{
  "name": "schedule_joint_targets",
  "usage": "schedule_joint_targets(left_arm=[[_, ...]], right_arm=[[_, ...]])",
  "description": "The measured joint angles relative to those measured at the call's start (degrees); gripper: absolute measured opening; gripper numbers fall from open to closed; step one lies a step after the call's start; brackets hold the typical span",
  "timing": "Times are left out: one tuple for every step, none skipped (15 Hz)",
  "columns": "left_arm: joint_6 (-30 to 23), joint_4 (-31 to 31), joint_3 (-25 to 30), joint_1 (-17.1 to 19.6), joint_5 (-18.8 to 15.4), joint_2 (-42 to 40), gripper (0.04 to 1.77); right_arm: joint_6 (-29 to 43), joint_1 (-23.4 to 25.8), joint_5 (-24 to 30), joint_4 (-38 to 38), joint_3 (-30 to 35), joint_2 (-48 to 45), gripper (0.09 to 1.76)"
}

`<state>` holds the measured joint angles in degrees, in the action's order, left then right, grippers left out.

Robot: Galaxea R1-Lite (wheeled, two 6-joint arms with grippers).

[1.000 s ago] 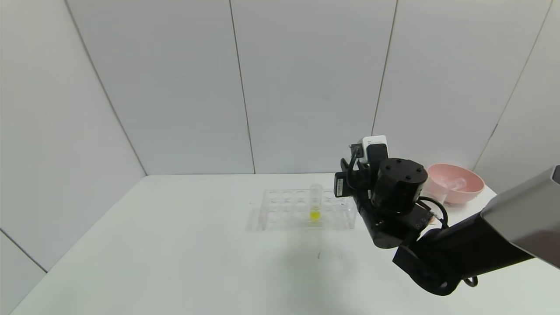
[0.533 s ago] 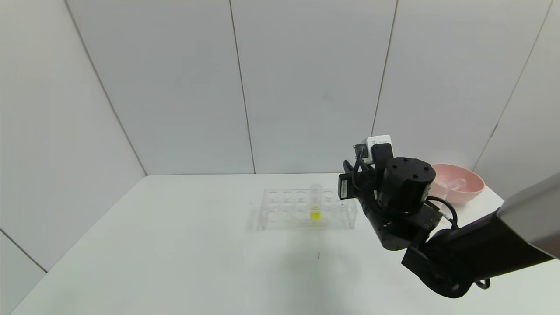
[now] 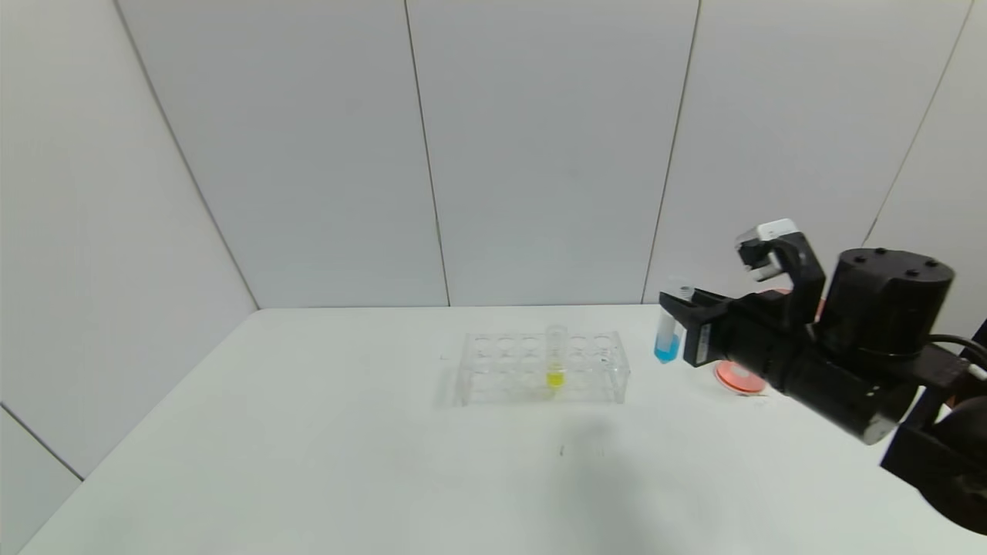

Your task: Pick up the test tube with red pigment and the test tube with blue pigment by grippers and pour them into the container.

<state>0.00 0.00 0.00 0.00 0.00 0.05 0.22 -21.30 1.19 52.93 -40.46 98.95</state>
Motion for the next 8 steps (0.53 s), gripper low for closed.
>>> schedule_joint_targets(left_arm=[[0.02,0.0,0.0,0.0,0.0,0.0,1.76],[0.0,0.0,0.0,0.0,0.0,0.0,1.76],[0.0,0.0,0.0,0.0,0.0,0.0,1.76],[0.0,0.0,0.0,0.0,0.0,0.0,1.76],[0.0,0.0,0.0,0.0,0.0,0.0,1.76],[0.0,0.0,0.0,0.0,0.0,0.0,1.76],[0.0,0.0,0.0,0.0,0.0,0.0,1.76],[0.0,0.0,0.0,0.0,0.0,0.0,1.76]], right_arm=[[0.21,4.0,6.05,-1.39,1.4,-2.4,0.47],[0.29,8.4,12.46,-2.6,2.51,-4.72,0.47],[0.35,13.09,18.4,-3.67,3.28,-6.56,0.47],[0.35,18.13,24.61,-4.57,3.78,-8.13,0.47],[0.35,23.77,31.27,-5.42,4.11,-9.48,0.47],[0.29,28.82,37.28,-6.02,4.24,-10.4,0.47],[0.24,33.56,42.81,-6.46,4.24,-11.03,0.47],[0.0,38.05,47.85,-6.77,4.0,-11.3,0.47]])
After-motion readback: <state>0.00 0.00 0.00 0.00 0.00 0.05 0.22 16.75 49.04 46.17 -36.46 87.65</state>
